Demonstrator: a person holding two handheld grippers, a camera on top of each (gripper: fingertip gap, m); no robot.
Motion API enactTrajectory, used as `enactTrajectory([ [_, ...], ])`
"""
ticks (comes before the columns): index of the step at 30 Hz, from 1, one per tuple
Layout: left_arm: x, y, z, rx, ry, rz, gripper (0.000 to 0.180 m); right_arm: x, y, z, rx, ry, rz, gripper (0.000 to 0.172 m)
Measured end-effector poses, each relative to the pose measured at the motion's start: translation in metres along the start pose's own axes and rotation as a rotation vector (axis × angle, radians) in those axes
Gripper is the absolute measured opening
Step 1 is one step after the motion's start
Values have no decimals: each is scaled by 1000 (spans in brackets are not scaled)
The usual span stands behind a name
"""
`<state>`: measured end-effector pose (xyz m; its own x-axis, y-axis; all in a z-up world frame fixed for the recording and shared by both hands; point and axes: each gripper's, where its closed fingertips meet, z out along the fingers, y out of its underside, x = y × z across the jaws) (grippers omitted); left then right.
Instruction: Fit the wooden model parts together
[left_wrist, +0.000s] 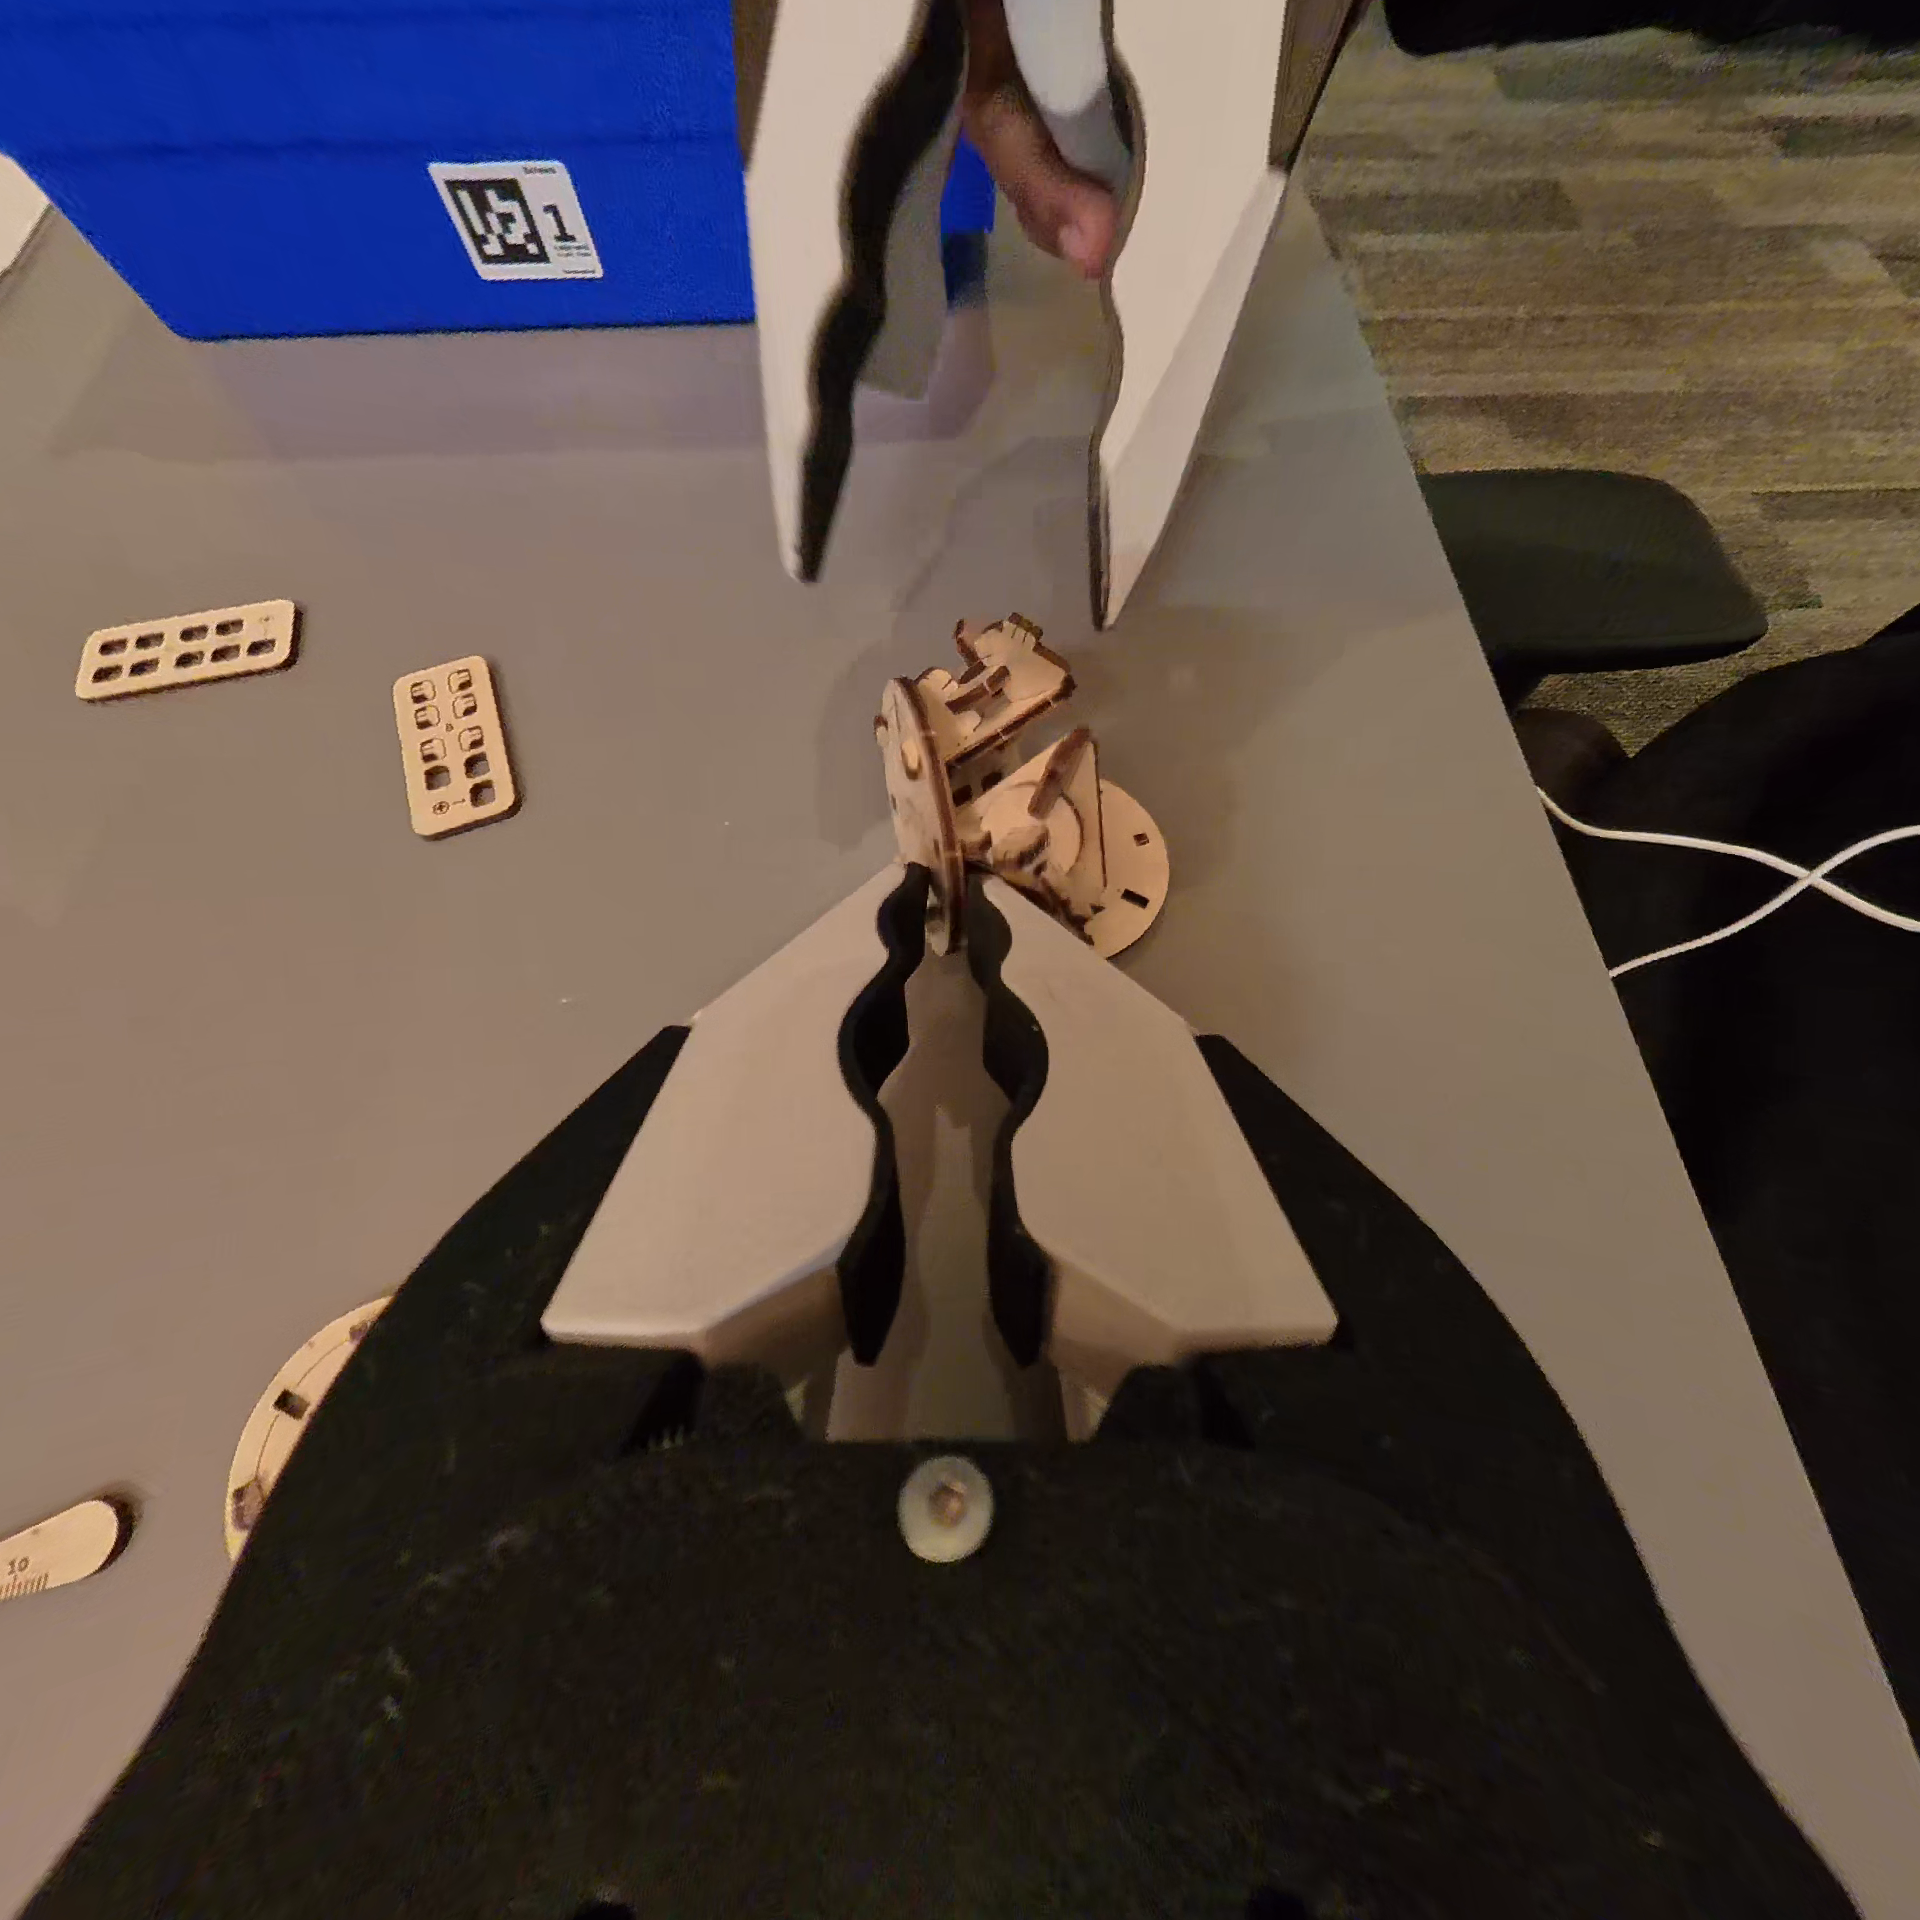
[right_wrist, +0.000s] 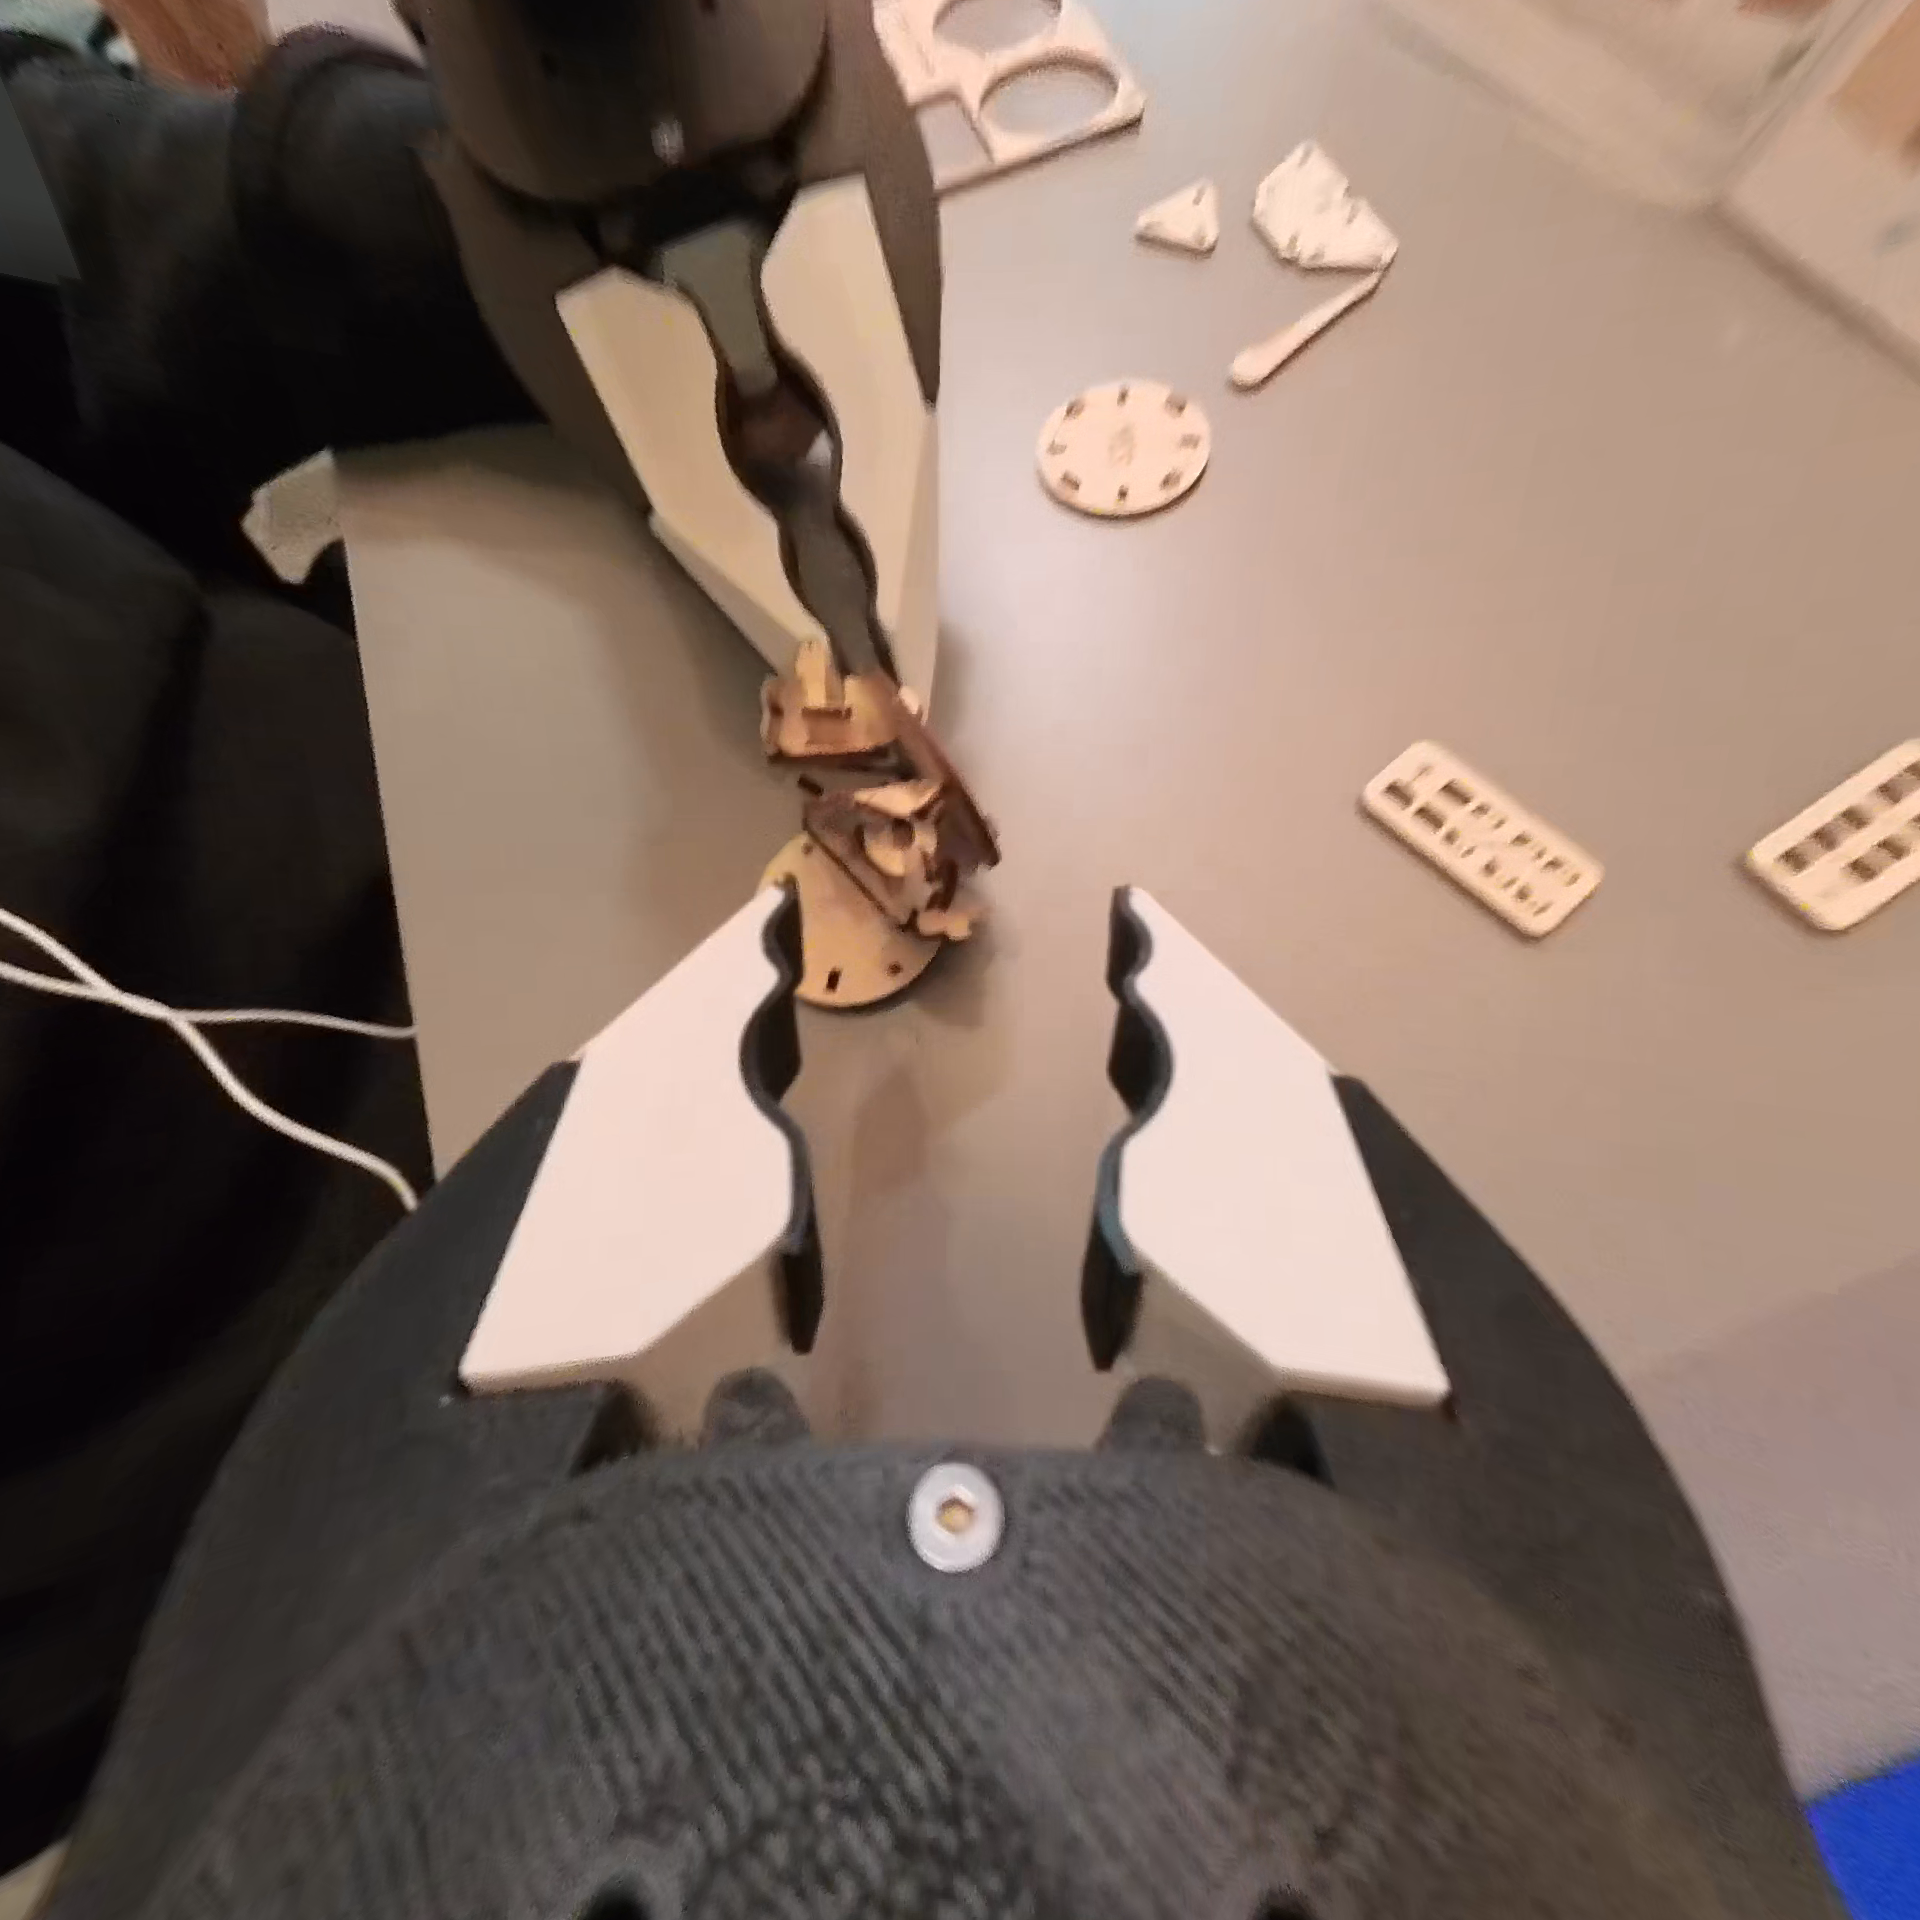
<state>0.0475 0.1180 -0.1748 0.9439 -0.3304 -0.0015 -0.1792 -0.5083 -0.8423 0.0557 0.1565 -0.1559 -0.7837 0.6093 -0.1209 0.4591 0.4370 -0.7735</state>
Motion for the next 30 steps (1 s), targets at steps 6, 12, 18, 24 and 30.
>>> enactTrajectory([
  [6, 3, 2, 3, -13, 7, 16, 7, -7, 23, 21, -97, -45, 31, 55],
  [12, 4, 2, 3, -18, 4, 25, 5, -7, 20, 34, -100, -91, 30, 40],
  [18, 4, 3, 4, -33, -9, 41, 6, -8, 23, 35, -100, -158, 101, 25],
  [24, 5, 3, 5, -41, -22, 57, 5, -9, 24, 35, -117, -153, 98, 24],
  [30, 8, 3, 5, -47, -17, 78, 5, -12, 25, 35, -175, -74, 6, 25],
])
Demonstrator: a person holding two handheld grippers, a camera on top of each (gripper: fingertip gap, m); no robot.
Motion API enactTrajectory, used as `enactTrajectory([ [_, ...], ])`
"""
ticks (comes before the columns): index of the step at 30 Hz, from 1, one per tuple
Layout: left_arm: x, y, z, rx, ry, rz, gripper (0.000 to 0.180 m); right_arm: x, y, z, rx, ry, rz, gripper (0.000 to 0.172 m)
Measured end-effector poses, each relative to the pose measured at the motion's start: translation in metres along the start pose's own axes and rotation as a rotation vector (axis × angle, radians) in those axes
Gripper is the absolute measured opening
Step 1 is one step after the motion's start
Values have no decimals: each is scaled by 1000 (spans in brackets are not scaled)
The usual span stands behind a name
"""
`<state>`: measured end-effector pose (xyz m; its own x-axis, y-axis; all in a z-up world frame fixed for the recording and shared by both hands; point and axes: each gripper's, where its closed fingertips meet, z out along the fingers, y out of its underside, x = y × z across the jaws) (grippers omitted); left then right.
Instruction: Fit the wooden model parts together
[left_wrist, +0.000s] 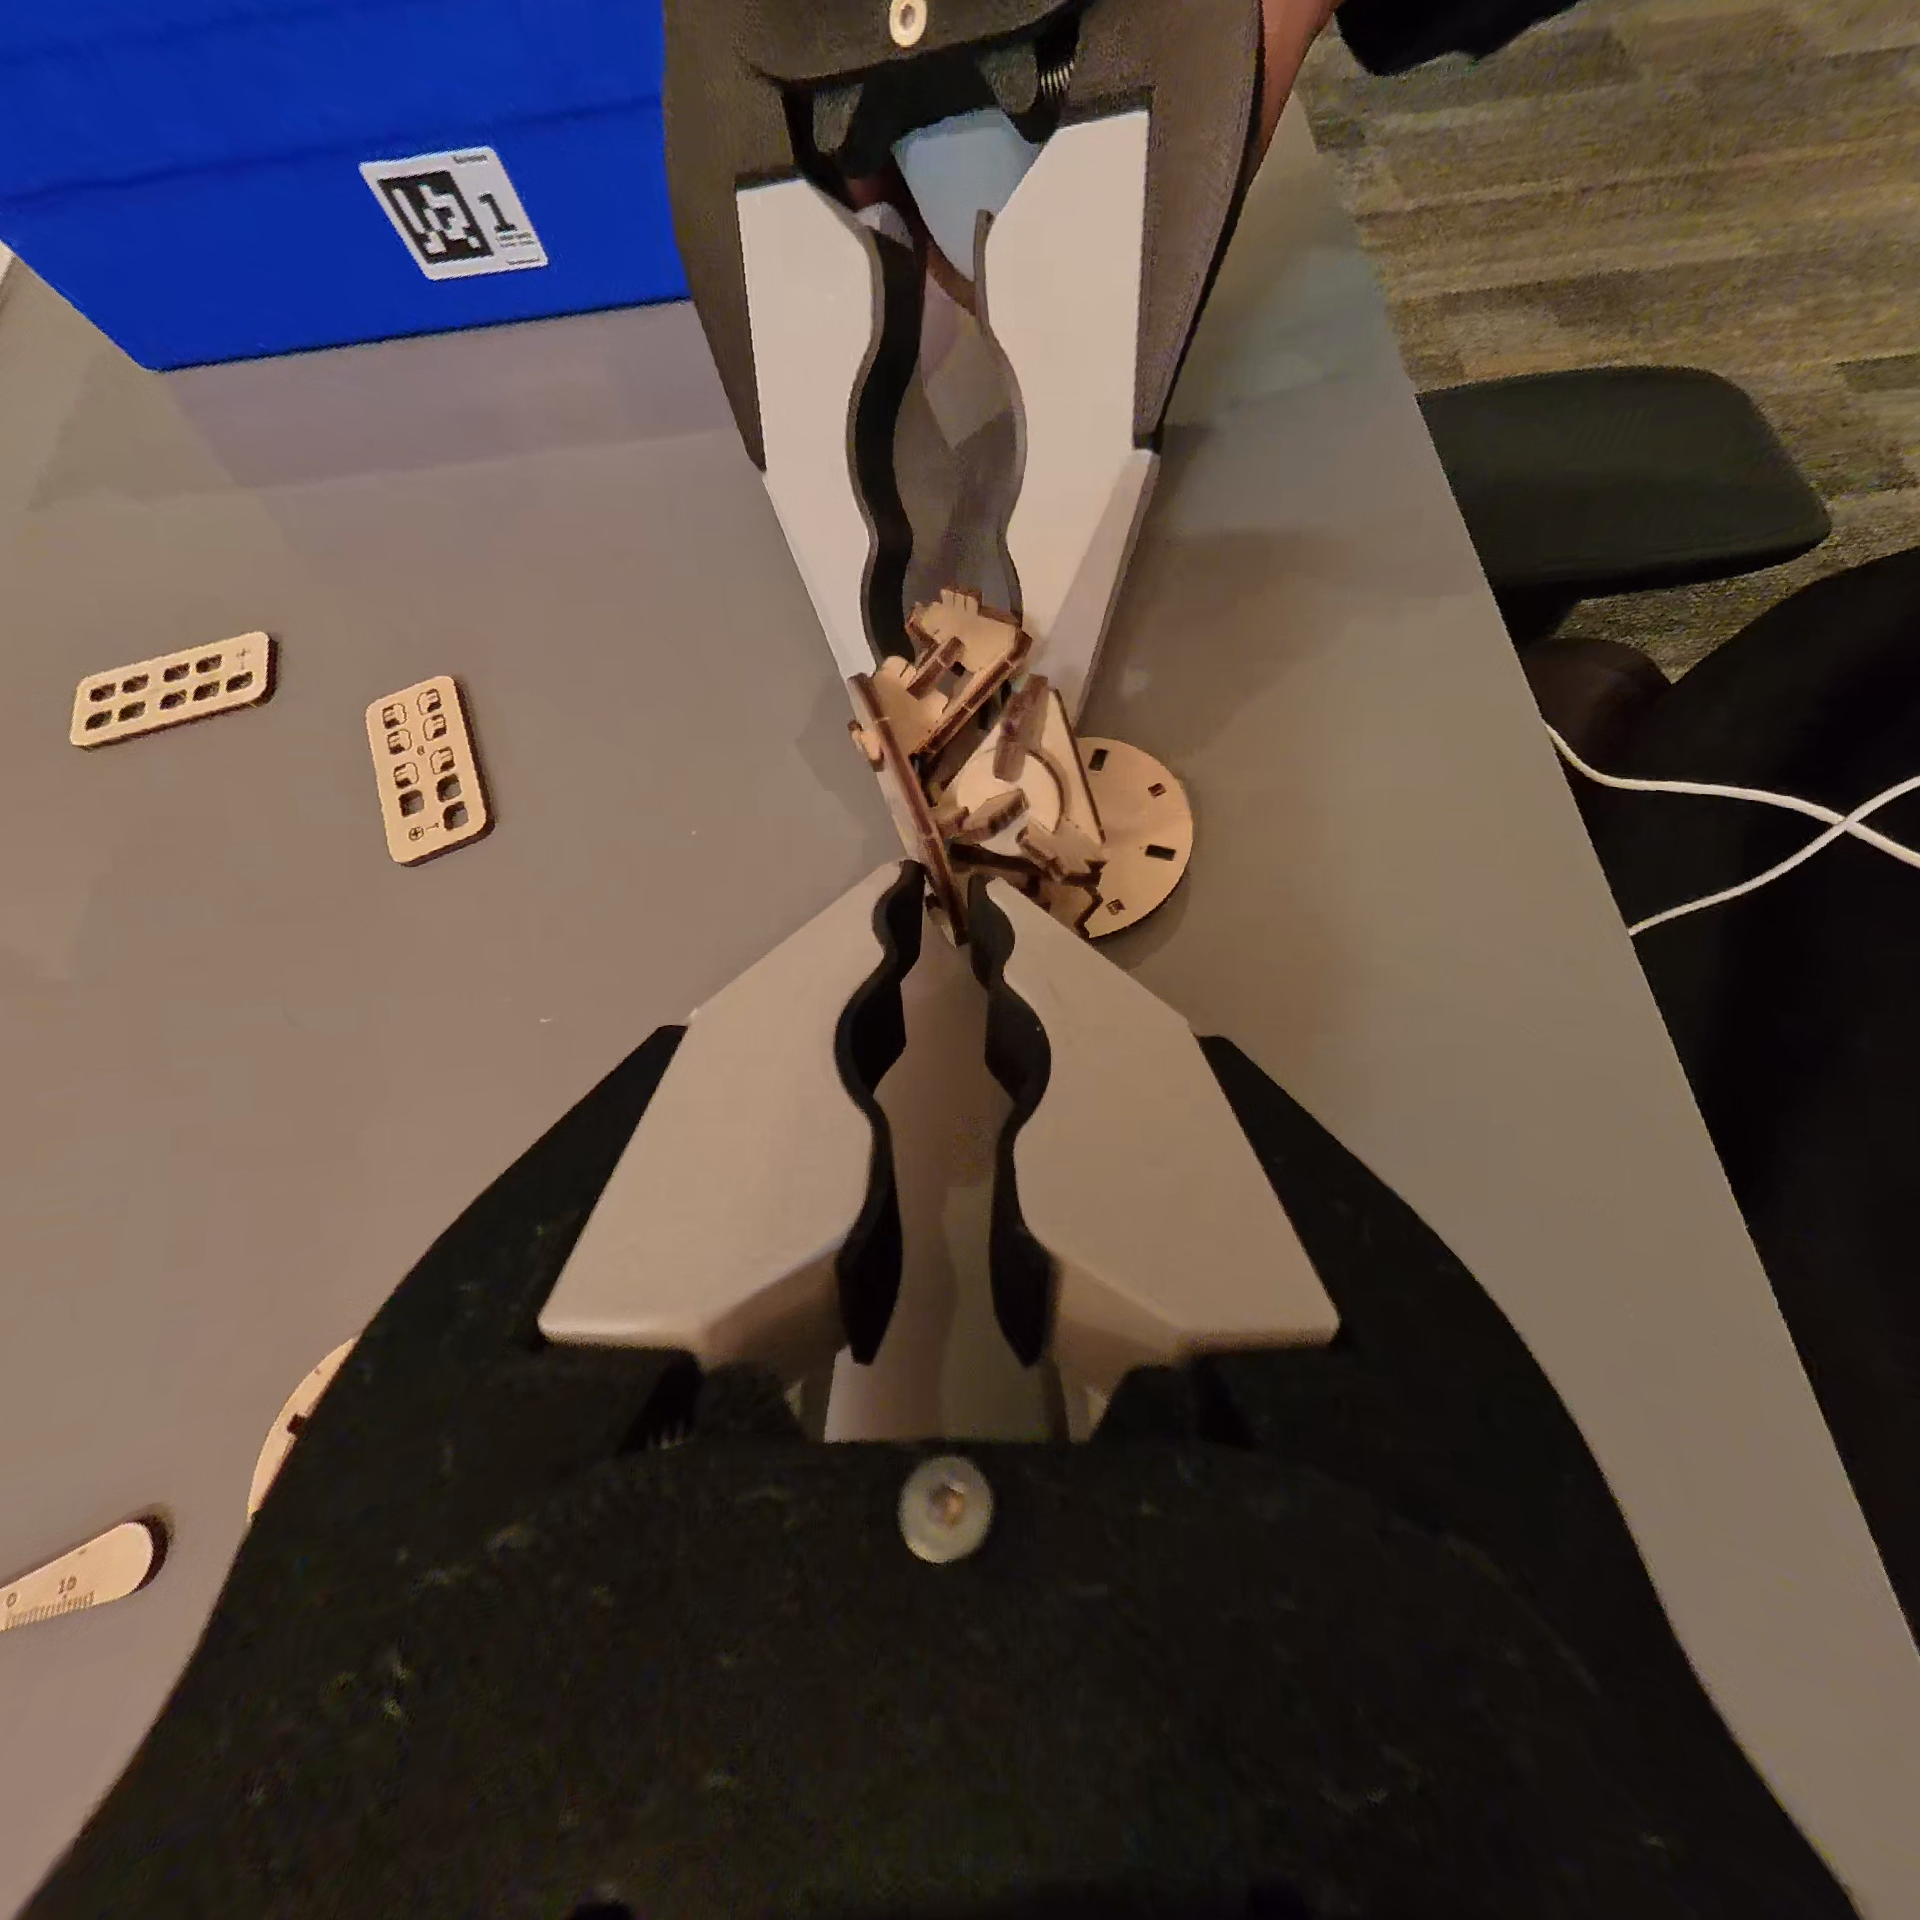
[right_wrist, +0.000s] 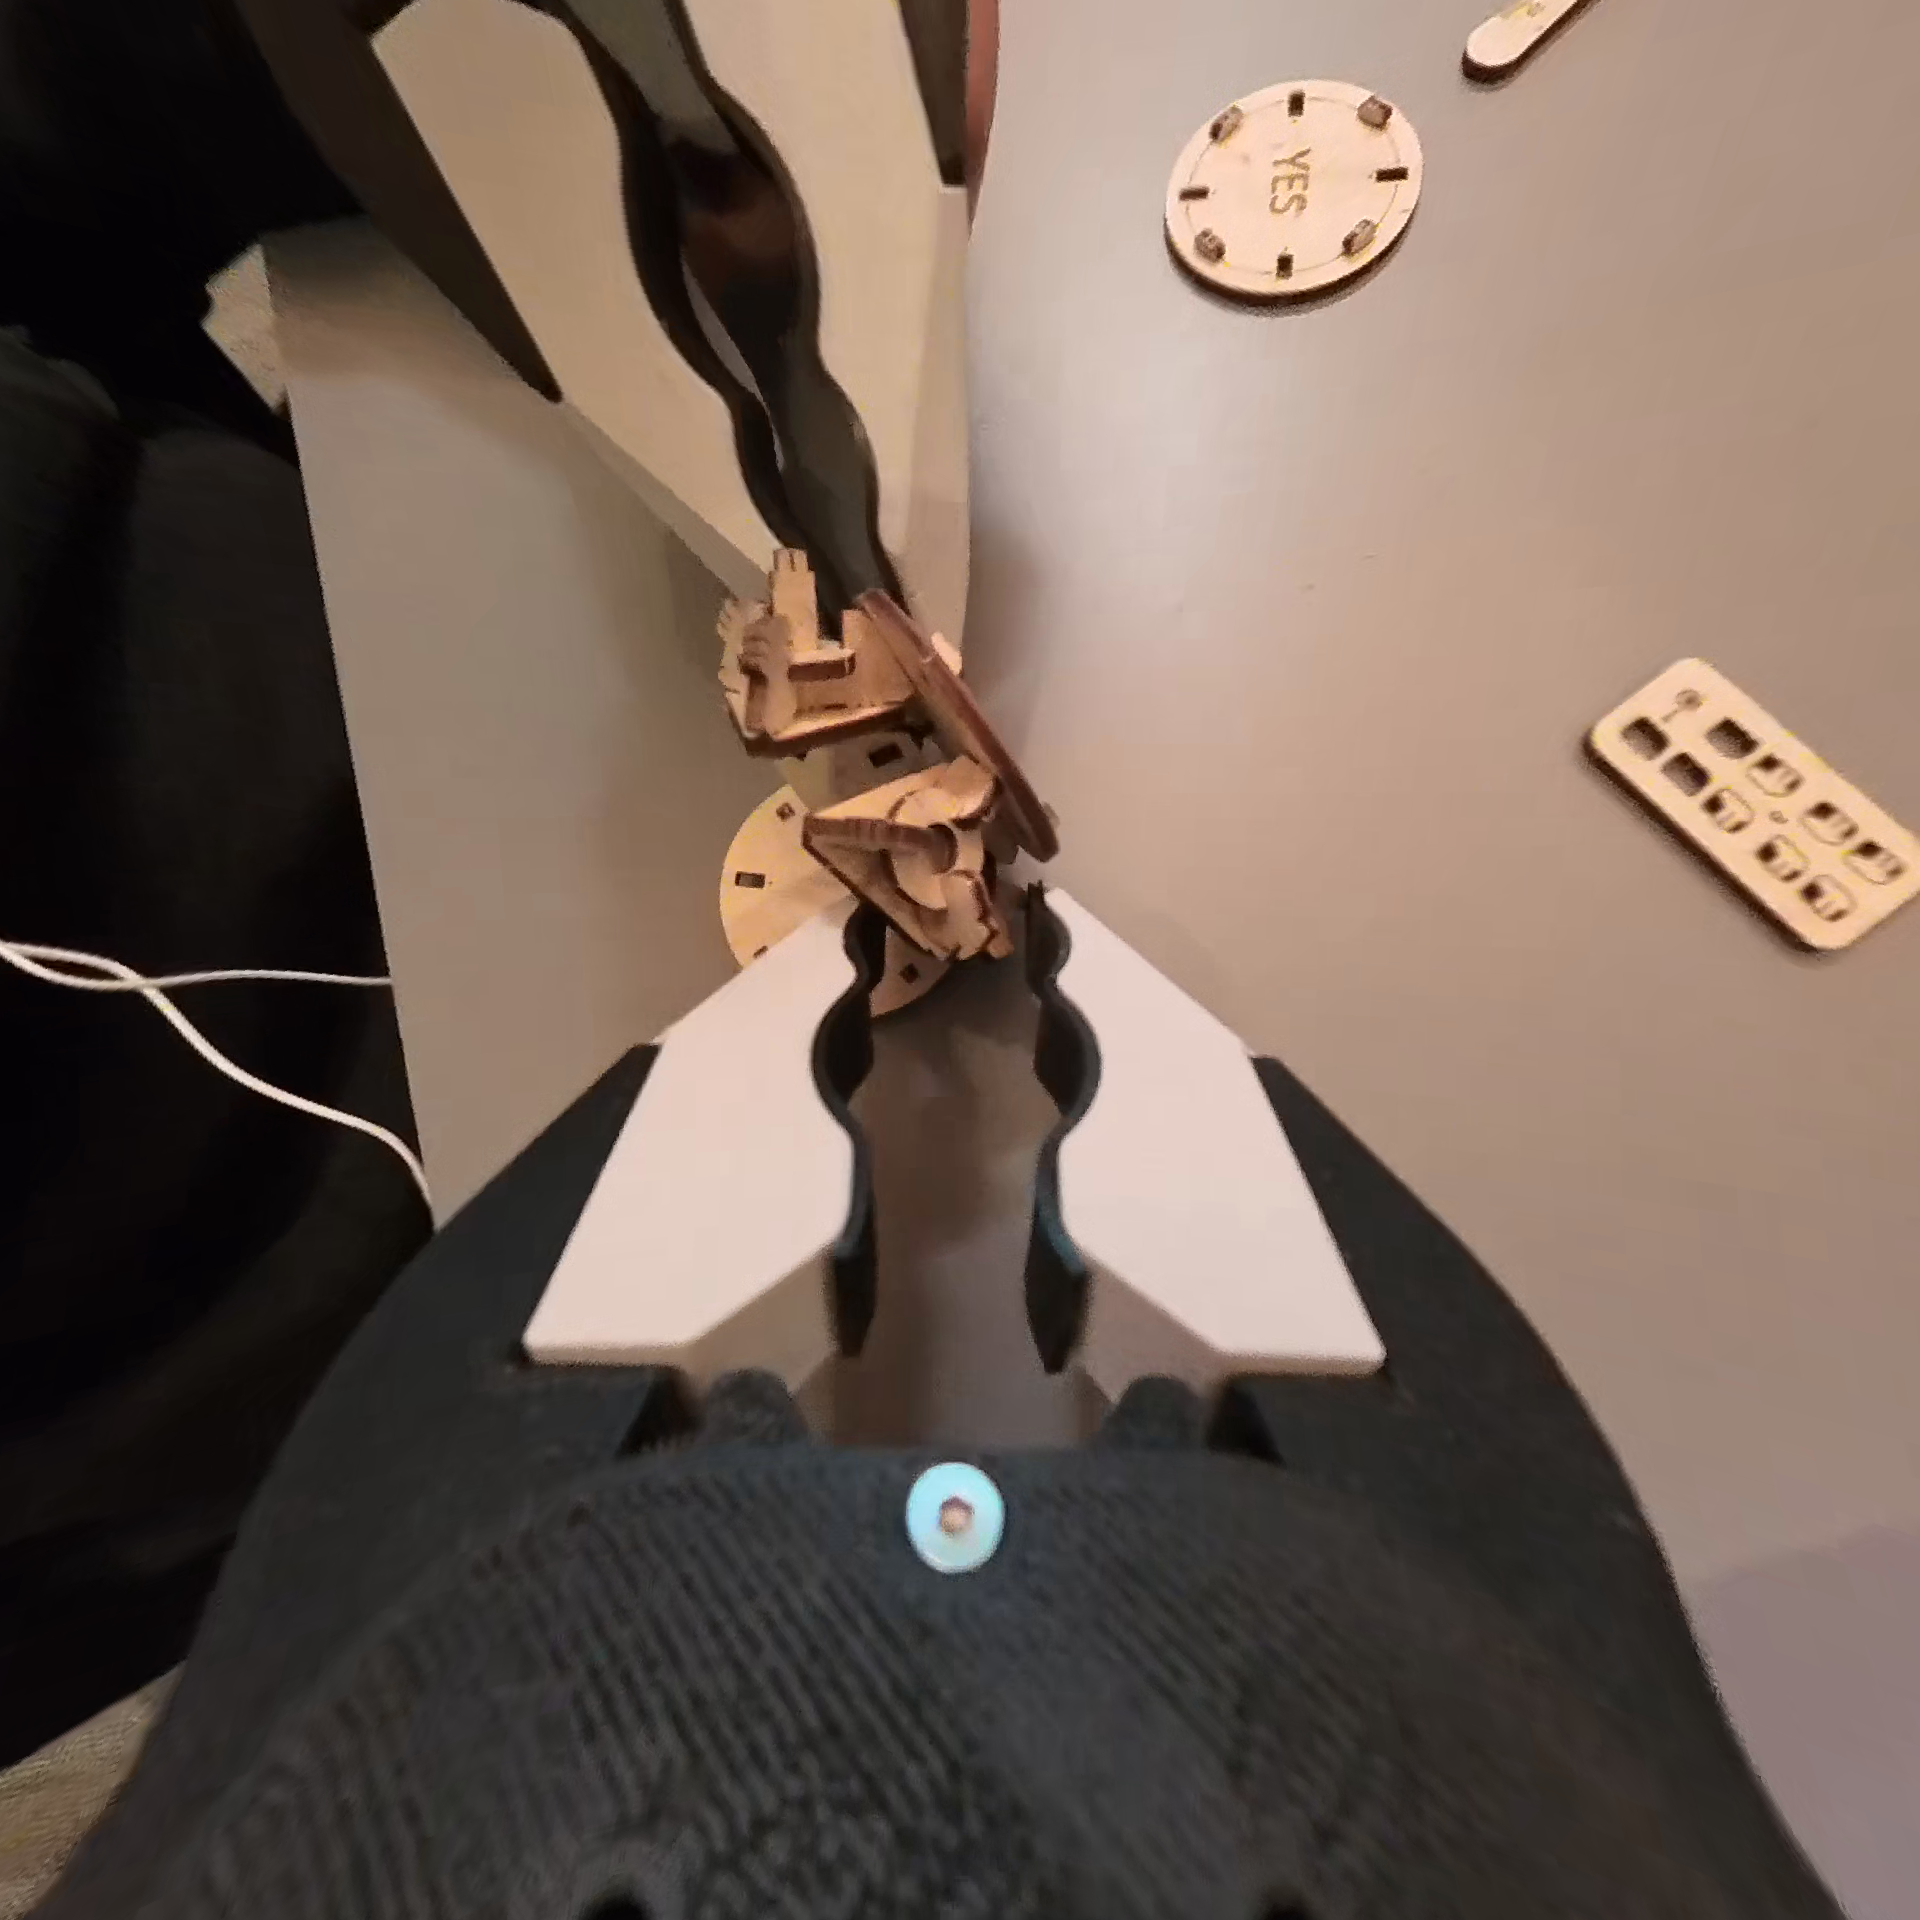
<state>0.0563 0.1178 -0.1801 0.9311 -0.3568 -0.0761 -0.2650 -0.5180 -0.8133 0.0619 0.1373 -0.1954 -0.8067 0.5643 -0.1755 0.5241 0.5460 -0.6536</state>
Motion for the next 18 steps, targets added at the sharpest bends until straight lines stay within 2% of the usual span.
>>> enactTrajectory([
  [7, 0, 1, 0, -5, -21, 60, 4, -3, 4, 0, -51, 89, -95, 27],
  [11, 2, 4, 1, -24, -23, 78, 3, -5, 11, 0, -82, 117, -90, 40],
  [18, 3, 4, 1, -35, -37, 96, 3, -14, 11, -9, 27, 125, -4, 45],
])
